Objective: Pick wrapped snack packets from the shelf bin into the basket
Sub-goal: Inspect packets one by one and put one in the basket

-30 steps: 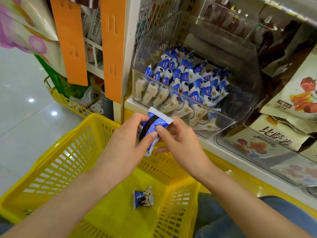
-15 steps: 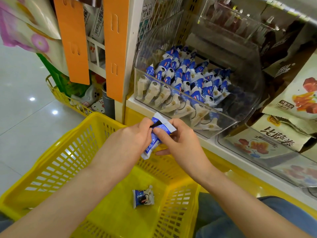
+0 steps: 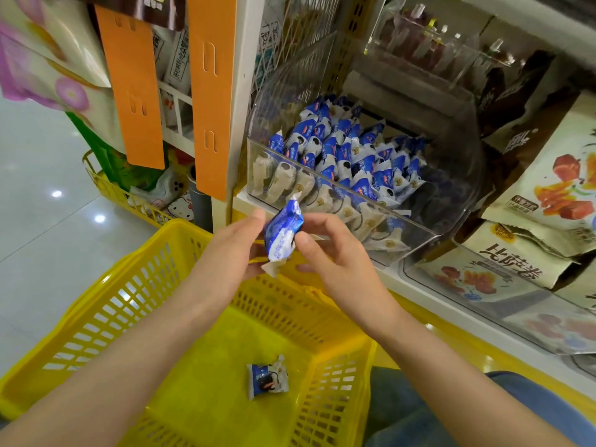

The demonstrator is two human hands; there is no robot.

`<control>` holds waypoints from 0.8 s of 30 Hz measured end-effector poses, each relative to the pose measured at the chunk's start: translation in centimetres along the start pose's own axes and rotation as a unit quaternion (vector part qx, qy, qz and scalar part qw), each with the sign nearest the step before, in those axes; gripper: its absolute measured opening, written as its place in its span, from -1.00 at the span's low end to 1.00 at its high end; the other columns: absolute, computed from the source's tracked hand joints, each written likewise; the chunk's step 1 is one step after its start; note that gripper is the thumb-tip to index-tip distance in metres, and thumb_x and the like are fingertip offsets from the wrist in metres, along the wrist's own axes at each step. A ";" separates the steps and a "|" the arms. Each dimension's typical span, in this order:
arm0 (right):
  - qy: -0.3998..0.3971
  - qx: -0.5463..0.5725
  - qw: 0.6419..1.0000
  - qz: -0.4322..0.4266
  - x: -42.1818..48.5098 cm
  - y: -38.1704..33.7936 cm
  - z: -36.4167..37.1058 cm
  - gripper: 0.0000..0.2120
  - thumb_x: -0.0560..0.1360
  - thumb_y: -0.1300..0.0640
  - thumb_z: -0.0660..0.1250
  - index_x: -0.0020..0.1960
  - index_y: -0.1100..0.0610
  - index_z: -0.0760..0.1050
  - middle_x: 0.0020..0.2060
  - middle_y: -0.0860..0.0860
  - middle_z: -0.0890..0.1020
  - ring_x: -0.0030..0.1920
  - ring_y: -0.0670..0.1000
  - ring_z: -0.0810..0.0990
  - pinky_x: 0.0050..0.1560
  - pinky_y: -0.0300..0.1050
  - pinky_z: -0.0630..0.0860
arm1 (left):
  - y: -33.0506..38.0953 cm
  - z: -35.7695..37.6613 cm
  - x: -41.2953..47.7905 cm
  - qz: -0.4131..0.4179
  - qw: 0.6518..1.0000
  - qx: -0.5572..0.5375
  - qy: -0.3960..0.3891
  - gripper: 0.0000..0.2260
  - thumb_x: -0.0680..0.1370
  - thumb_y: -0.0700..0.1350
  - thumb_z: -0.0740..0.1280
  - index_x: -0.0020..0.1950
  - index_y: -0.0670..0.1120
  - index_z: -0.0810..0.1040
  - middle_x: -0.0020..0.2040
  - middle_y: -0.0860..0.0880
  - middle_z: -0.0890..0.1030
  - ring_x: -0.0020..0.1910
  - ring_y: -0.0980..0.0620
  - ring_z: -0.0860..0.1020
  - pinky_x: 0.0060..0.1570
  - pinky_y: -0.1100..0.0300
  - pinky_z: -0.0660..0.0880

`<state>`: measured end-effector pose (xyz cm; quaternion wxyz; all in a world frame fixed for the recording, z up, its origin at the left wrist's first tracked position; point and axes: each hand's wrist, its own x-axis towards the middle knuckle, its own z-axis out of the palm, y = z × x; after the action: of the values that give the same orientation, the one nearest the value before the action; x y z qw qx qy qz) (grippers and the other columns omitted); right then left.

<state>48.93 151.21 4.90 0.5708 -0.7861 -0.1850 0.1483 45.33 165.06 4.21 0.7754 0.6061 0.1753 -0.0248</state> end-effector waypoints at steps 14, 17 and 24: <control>0.044 0.117 0.988 0.093 0.4 -1.4 -2.0 -0.82 0.50 0.22 0.31 0.10 0.18 0.50 -0.15 0.06 0.66 -0.32 -0.16 0.60 -0.30 -0.31 0.54 | 0.8 -0.2 0.2 -0.012 0.998 -0.012 -0.067 -0.80 0.51 -0.17 0.31 0.12 -0.10 0.51 -0.03 -0.08 0.68 -0.07 -0.02 0.66 -0.06 0.07 0.60; 0.050 0.132 0.986 0.094 0.3 -1.7 -2.3 -0.83 0.49 0.24 0.32 0.07 0.19 0.49 -0.12 0.08 0.68 -0.22 -0.08 0.65 -0.20 -0.23 0.60 | 1.2 -0.7 0.4 0.034 0.998 -0.022 -0.055 -0.76 0.46 -0.11 0.36 0.12 -0.08 0.55 -0.03 -0.06 0.68 -0.06 0.01 0.65 -0.08 0.14 0.60; 0.055 0.167 0.984 0.041 -0.7 -2.4 -1.6 -0.74 0.42 0.20 0.36 0.11 0.08 0.50 -0.08 -0.03 0.68 -0.06 -0.09 0.64 -0.13 -0.25 0.57 | 1.8 0.8 0.4 0.098 0.995 0.000 -0.012 -0.86 0.45 -0.11 0.38 0.00 -0.05 0.56 -0.11 -0.02 0.69 -0.15 0.09 0.65 -0.15 0.21 0.56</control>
<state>48.70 150.21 7.74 0.6964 -0.6941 -0.0932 0.1568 46.34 164.80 5.93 0.7762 0.6200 0.1058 0.0437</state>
